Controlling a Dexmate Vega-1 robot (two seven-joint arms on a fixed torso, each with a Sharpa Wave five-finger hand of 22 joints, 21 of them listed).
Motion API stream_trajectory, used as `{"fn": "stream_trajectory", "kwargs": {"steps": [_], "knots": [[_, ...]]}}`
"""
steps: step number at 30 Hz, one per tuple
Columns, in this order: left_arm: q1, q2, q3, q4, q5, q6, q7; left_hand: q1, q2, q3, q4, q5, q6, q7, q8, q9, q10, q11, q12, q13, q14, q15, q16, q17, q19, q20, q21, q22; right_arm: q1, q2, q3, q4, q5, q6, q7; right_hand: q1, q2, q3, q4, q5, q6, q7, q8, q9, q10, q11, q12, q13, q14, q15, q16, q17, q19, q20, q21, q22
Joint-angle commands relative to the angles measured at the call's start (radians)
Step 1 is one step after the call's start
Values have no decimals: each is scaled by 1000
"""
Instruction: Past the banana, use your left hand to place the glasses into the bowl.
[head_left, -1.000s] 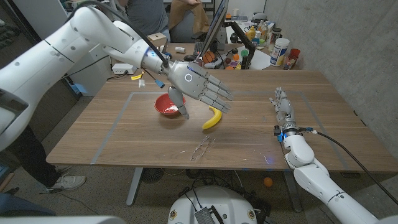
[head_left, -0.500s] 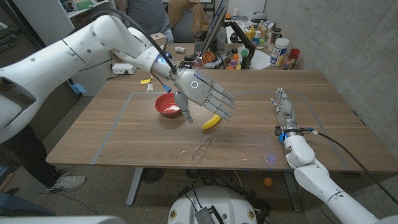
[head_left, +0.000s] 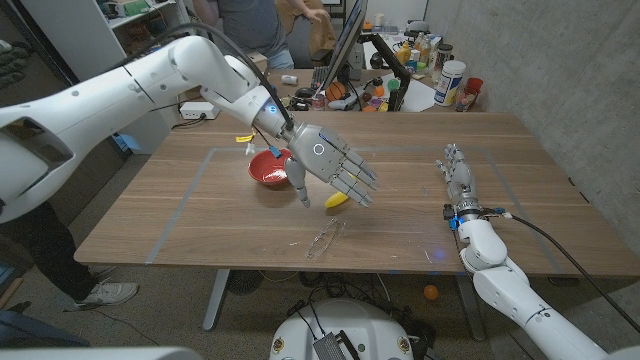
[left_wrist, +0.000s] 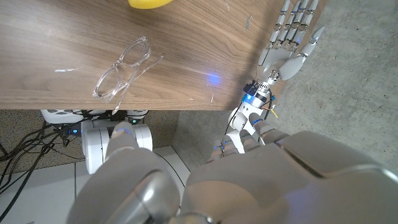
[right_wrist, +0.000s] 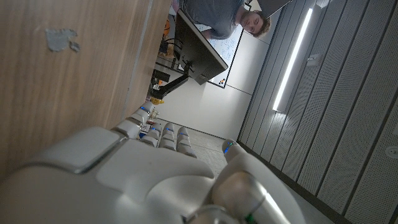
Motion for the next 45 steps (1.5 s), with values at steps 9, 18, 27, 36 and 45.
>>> {"fn": "stream_trajectory", "kwargs": {"steps": [9,18,27,36,45], "knots": [[-20,-7,113,22,48,19,0,17,3,-10,2,7,-263,-6,4,2,-125,-6,6,3,-72,-10,-1,3,9,-13,-6,2,-21,3,9,24,17,33,13,-4,57,-1,1,5,8,2,-1,2,4,5,-3,4,6,-12,0,1,8,-43,-1,4],[-37,-21,169,47,79,34,27,26,8,-14,2,10,-254,-5,6,2,-118,-5,7,3,-71,-7,-2,2,10,-12,-10,2,-35,0,13,12,13,35,5,-3,57,-1,0,5,7,2,-1,2,4,4,-3,4,6,-11,0,1,7,-42,-1,3],[-48,-26,202,70,75,34,26,30,9,-19,3,12,-251,-6,5,2,-115,-7,8,4,-68,-9,-2,2,12,-11,-12,2,-41,7,13,19,15,43,4,-3,57,-1,0,6,8,2,-1,2,4,6,-3,4,6,-12,0,1,7,-43,-2,3],[-65,-32,245,92,89,36,48,35,11,-23,3,14,-249,-5,5,2,-113,-8,8,4,-65,-8,-2,2,14,-10,-15,2,-41,14,11,30,15,49,3,-3,58,-1,0,6,8,1,-2,2,5,6,-3,4,6,-12,0,1,6,-43,-2,3],[-84,-35,295,113,129,57,88,42,14,-28,3,17,-243,-5,5,3,-106,-9,9,4,-61,-8,-2,2,20,-12,-16,3,-43,19,10,39,20,50,3,-3,58,-2,0,6,8,1,-2,2,4,5,-3,4,7,-11,0,1,6,-43,-2,3]]}}
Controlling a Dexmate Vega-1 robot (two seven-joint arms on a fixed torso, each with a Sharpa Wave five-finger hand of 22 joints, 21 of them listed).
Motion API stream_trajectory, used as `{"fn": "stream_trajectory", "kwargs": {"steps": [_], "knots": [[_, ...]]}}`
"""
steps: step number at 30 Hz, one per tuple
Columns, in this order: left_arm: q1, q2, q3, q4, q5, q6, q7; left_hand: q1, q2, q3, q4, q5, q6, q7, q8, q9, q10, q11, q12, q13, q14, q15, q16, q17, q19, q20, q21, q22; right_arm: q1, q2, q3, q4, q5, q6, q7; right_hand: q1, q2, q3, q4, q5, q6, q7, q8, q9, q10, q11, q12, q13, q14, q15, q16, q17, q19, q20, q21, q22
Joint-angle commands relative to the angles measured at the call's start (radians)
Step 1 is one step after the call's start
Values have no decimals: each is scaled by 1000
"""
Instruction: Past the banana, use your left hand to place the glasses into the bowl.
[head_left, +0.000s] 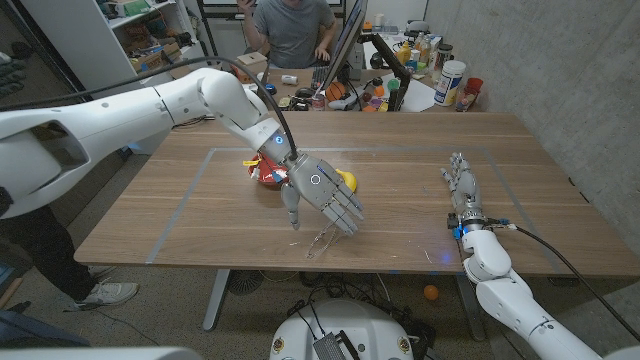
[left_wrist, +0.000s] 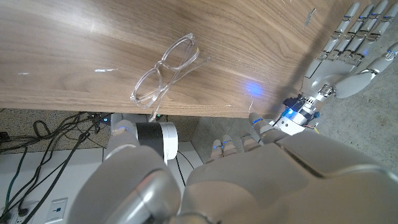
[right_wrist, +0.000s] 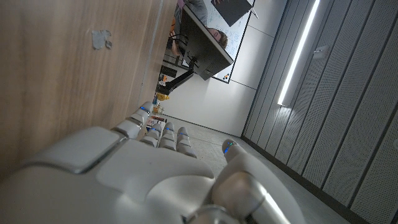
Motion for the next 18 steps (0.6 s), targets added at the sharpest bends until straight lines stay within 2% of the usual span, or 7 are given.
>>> {"fn": "stream_trajectory", "kwargs": {"steps": [1,11,18], "knots": [[-27,-7,72,33,50,25,52,11,1,-6,1,5,-244,-3,6,3,-110,-4,8,4,-61,-8,-2,2,6,-16,-2,3,-4,9,-3,17,4,3,-3,-3,58,-2,0,6,8,1,-1,2,4,5,-3,4,7,-11,0,1,6,-42,-2,3],[-65,-27,160,54,115,78,104,27,7,-10,-1,9,-230,-7,9,3,-97,-10,11,5,-52,-11,-1,2,12,-17,-5,3,-10,12,0,25,6,10,-5,-3,58,-2,0,7,8,2,-2,2,4,5,-3,4,7,-12,0,1,6,-43,-2,3],[-82,-33,205,62,133,110,105,37,12,-12,-2,12,-223,-10,11,3,-89,-10,13,5,-47,-14,0,2,17,-19,-6,3,-19,15,3,32,14,18,-4,-2,58,-2,0,7,8,1,-2,2,4,5,-3,4,7,-12,0,1,5,-43,-2,3]]}}
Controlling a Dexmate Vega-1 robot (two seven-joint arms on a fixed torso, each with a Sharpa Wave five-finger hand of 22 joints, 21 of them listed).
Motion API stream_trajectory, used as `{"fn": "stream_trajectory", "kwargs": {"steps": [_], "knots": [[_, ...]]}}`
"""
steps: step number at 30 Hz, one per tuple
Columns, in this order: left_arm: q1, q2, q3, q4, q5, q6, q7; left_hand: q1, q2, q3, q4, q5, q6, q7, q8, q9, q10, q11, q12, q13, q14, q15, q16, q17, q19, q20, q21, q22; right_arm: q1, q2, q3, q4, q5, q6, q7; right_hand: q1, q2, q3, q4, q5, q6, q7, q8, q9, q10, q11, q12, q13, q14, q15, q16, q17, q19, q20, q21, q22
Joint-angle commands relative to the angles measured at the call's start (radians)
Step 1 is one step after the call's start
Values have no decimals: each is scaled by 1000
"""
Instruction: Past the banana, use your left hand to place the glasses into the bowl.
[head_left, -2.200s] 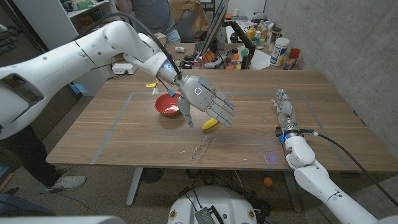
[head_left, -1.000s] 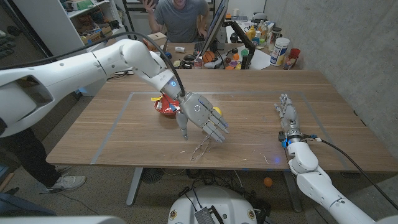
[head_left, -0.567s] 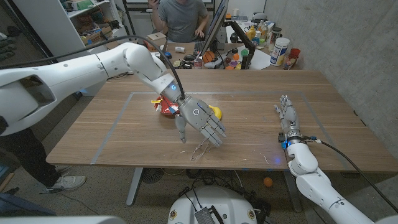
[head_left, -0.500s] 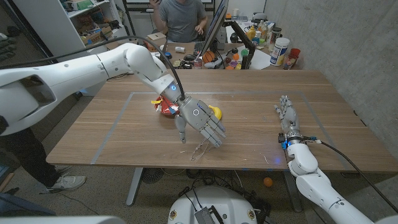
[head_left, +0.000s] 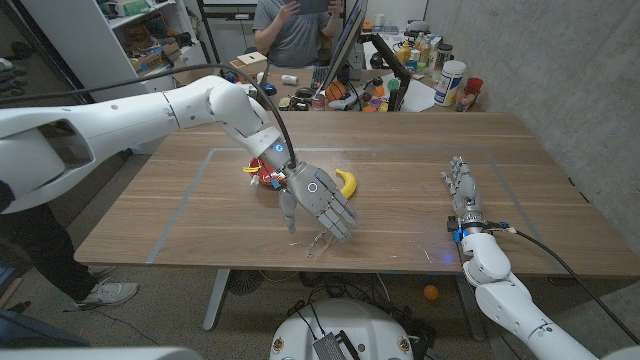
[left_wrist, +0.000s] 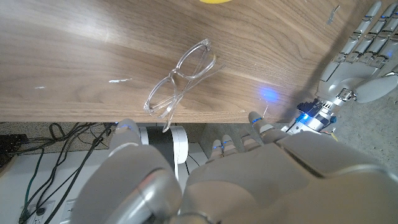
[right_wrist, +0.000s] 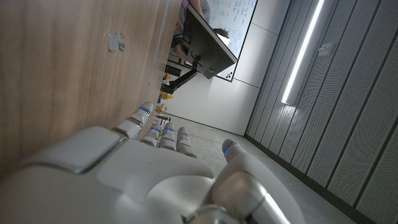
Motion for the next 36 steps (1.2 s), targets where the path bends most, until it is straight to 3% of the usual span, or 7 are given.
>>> {"fn": "stream_trajectory", "kwargs": {"steps": [1,5,25,36], "knots": [[-32,-16,84,23,35,50,14,13,4,-4,-1,7,-222,-10,3,3,-82,-4,7,5,-46,-14,0,2,9,-16,-3,3,-13,4,5,11,10,13,0,-2,58,-2,0,7,8,1,-2,2,4,4,-3,4,7,-12,0,1,5,-43,-2,3],[-23,-28,75,51,-6,52,-31,19,7,-5,-2,8,-226,-7,0,3,-85,-5,5,5,-46,-15,-2,2,8,-18,-5,3,-14,5,5,13,12,16,3,-2,58,-2,0,7,8,1,-2,2,4,4,-3,4,7,-12,0,1,5,-43,-2,3],[-53,-78,163,105,28,96,3,37,10,-18,0,14,-242,0,-10,4,-98,1,-2,7,-57,-7,-8,2,-4,-10,-18,4,-8,16,1,38,16,30,9,-3,57,-4,0,7,7,1,-2,2,4,5,-3,4,7,-11,0,1,5,-42,-2,3],[-69,-79,200,77,43,109,-20,43,16,-21,2,17,-246,1,-13,4,-107,4,-6,7,-63,-7,-10,2,-10,-10,-23,5,-6,21,2,60,27,51,26,-3,56,-5,0,7,7,0,-2,2,4,3,-3,4,7,-9,0,1,5,-42,-2,3]]}}
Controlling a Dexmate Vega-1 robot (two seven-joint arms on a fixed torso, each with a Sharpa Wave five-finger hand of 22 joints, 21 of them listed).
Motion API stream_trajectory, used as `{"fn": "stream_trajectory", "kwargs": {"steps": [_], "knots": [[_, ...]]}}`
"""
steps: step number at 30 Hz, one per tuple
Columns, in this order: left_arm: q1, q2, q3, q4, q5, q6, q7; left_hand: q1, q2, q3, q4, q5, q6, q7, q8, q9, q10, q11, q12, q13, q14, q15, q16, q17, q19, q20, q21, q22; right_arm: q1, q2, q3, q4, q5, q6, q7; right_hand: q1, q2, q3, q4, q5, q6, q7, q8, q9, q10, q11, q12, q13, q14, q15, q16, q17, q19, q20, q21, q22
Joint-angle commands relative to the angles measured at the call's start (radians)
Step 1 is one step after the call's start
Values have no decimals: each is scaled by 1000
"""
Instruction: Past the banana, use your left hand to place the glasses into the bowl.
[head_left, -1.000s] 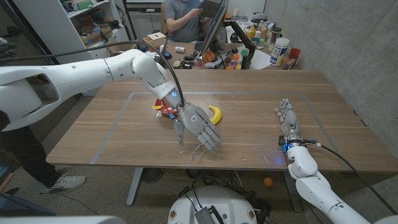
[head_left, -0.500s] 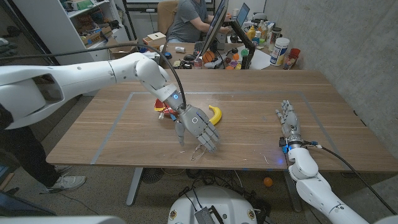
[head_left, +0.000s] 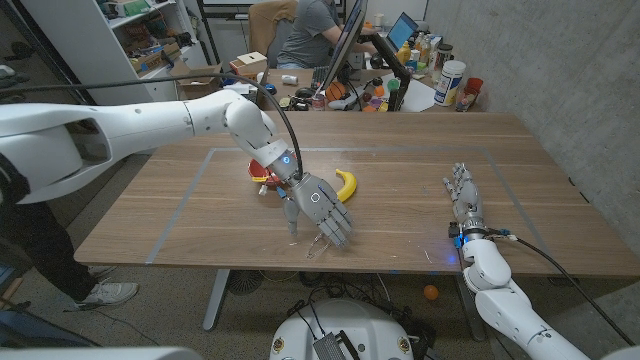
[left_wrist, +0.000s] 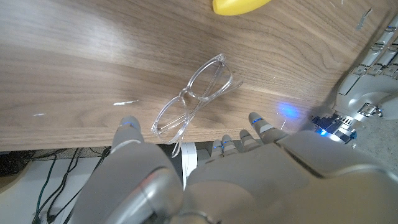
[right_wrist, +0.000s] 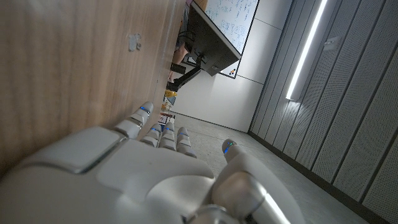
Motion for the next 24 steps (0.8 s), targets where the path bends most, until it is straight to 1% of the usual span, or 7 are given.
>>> {"fn": "stream_trajectory", "kwargs": {"steps": [1,15,16,17,22,23,24], "knots": [[-17,-10,43,-12,15,15,-22,15,6,-7,2,12,-247,-2,-6,4,-107,-2,-2,2,-63,-7,-2,2,-8,-13,-5,5,1,6,2,21,12,21,13,-3,56,-5,0,7,7,1,-2,2,4,3,-3,4,2,-15,0,1,5,-42,-2,3],[-8,3,48,-26,20,35,-81,26,19,-10,5,16,-247,-8,-7,4,-102,-4,1,3,-59,-13,0,3,-8,-16,-7,8,8,6,2,36,25,18,25,-3,57,-6,0,8,7,0,-2,2,6,1,-3,4,5,-17,1,1,5,-43,-2,3],[-8,3,49,-26,20,34,-81,27,21,-11,6,17,-247,-8,-7,4,-103,1,1,3,-59,-13,0,3,-8,-16,-7,8,8,6,2,36,26,19,26,-3,57,-6,0,8,7,0,-2,2,6,1,-3,4,6,-17,1,1,5,-44,-1,3],[-5,6,47,-28,16,34,-88,28,24,-10,7,18,-247,-9,-7,4,-100,-3,2,4,-58,-14,0,3,-8,-17,-7,8,8,6,2,37,26,18,27,-3,58,-5,1,8,8,0,-1,2,7,0,-2,4,6,-17,1,1,5,-43,-1,3],[-5,15,63,-38,50,58,-59,36,42,-7,11,20,-237,-16,-3,5,-89,-12,6,4,-53,-19,2,3,0,-16,-5,10,7,12,4,42,41,34,42,-3,60,-5,1,8,9,0,-1,2,7,-1,-2,4,7,-18,1,1,6,-44,-1,3],[-7,14,69,-38,60,62,-51,39,47,-6,12,21,-233,-16,-2,5,-84,-7,7,4,-52,-16,2,3,0,-10,-5,10,6,11,5,40,39,36,40,-3,60,-5,1,8,9,0,-1,2,7,0,-2,4,8,-18,2,1,6,-44,-1,3],[-5,14,71,-37,60,63,-53,42,51,-6,12,21,-229,-18,0,5,-81,-10,9,5,-50,-11,3,3,3,-4,-4,11,2,8,5,33,33,34,34,-3,60,-5,1,8,9,0,-1,2,8,1,-2,4,8,-16,2,1,6,-44,-1,3]]}}
